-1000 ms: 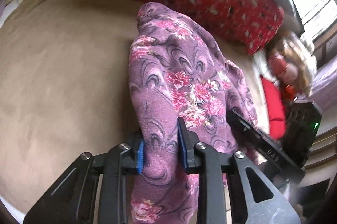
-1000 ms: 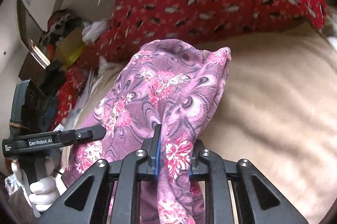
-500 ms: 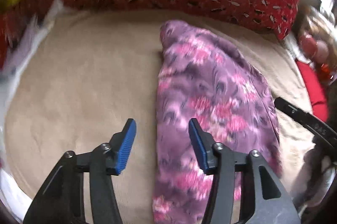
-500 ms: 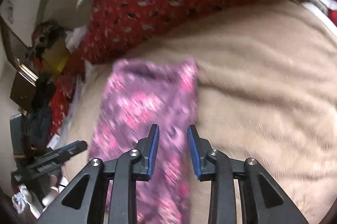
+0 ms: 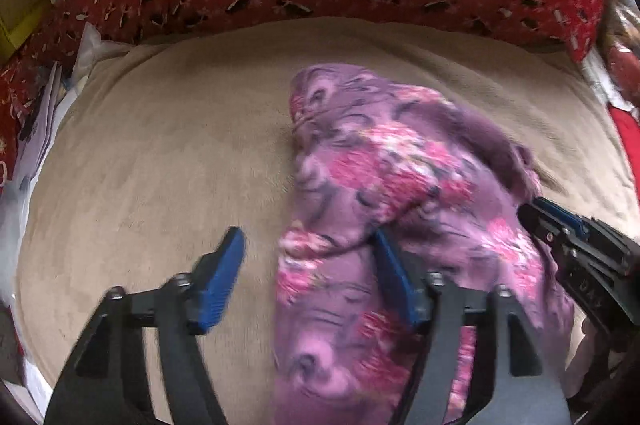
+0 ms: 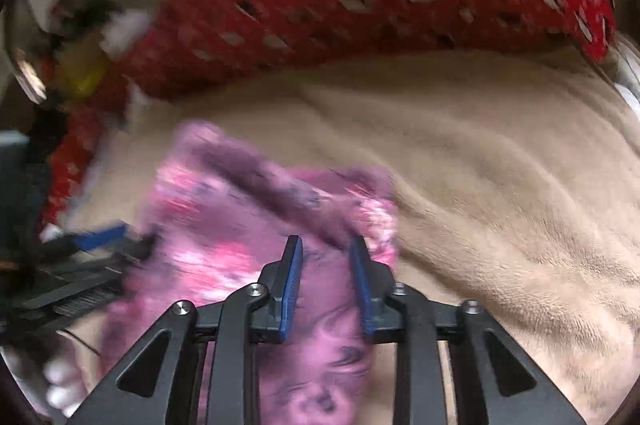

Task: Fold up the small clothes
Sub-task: 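Release the folded strip with both grippers and withdraw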

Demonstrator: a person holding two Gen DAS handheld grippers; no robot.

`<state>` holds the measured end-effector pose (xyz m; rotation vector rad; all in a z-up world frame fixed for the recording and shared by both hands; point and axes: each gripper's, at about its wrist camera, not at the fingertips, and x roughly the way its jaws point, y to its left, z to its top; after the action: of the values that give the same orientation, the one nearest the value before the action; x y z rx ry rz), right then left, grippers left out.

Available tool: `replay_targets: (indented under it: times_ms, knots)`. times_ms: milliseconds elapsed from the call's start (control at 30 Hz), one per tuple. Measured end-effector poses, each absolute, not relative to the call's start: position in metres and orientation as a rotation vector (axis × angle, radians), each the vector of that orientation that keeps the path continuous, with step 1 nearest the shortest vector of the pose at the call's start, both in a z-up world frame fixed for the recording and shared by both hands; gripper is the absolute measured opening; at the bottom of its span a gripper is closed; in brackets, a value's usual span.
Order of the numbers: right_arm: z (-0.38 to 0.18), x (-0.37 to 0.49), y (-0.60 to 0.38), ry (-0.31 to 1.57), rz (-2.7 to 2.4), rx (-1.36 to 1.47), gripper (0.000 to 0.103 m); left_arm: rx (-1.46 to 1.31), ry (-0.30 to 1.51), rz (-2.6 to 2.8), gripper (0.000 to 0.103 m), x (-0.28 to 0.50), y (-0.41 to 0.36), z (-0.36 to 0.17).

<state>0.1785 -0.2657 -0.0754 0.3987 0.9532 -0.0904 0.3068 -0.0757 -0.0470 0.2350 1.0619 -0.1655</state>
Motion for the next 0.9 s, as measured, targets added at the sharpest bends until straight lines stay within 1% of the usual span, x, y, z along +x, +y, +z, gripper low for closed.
replay_targets:
  times_ms: [67,133,200,267,367,467,500,600,633,667,700,733,767,833,900]
  knots:
    - [-0.074,0.179,-0.269,0.935,-0.087,0.405,0.020,0.168,1.118,-0.172,0.080,0.320,-0.067,-0.050]
    - [-0.067,0.178,-0.273,0.945,-0.082,0.426,0.020,0.097,1.168,-0.206,0.079,0.327,-0.056,-0.047]
    - [-0.057,0.171,-0.277,0.933,-0.082,0.446,0.020,0.038,1.159,-0.250,0.070,0.321,-0.043,-0.034]
    - [-0.042,0.155,-0.276,0.885,-0.031,0.468,0.026,0.056,1.098,-0.257,0.070,0.307,-0.038,-0.019]
    - [-0.039,0.141,-0.260,0.871,0.054,0.450,0.026,0.080,1.069,-0.288,0.070,0.286,-0.040,-0.020]
    - [-0.065,0.145,-0.242,0.988,0.031,0.353,0.026,0.171,1.120,-0.260,0.072,0.281,-0.052,-0.046]
    - [-0.062,0.142,-0.241,0.968,0.025,0.350,0.026,0.167,1.105,-0.251,0.071,0.277,-0.049,-0.041]
    - [-0.048,0.132,-0.244,0.990,0.003,0.385,0.028,0.169,1.081,-0.279,0.070,0.257,-0.040,-0.024]
    - [-0.045,0.126,-0.244,1.000,-0.008,0.376,0.034,0.182,1.064,-0.283,0.070,0.247,-0.037,-0.020]
    - [-0.043,0.120,-0.242,1.014,-0.036,0.344,0.048,0.197,1.045,-0.283,0.070,0.237,-0.034,-0.017]
    - [-0.042,0.112,-0.239,1.033,-0.074,0.307,0.058,0.205,1.028,-0.282,0.070,0.226,-0.029,-0.016]
    - [-0.041,0.103,-0.234,1.058,-0.115,0.269,0.076,0.210,1.018,-0.281,0.070,0.216,-0.026,-0.016]
    - [-0.041,0.094,-0.231,1.070,-0.135,0.250,0.079,0.217,1.008,-0.276,0.071,0.205,-0.023,-0.018]
    - [-0.040,0.071,-0.226,1.076,-0.160,0.238,0.080,0.237,0.983,-0.244,0.071,0.184,-0.017,-0.023]
    - [-0.037,0.056,-0.222,1.090,-0.181,0.226,0.084,0.248,0.980,-0.213,0.071,0.170,-0.011,-0.027]
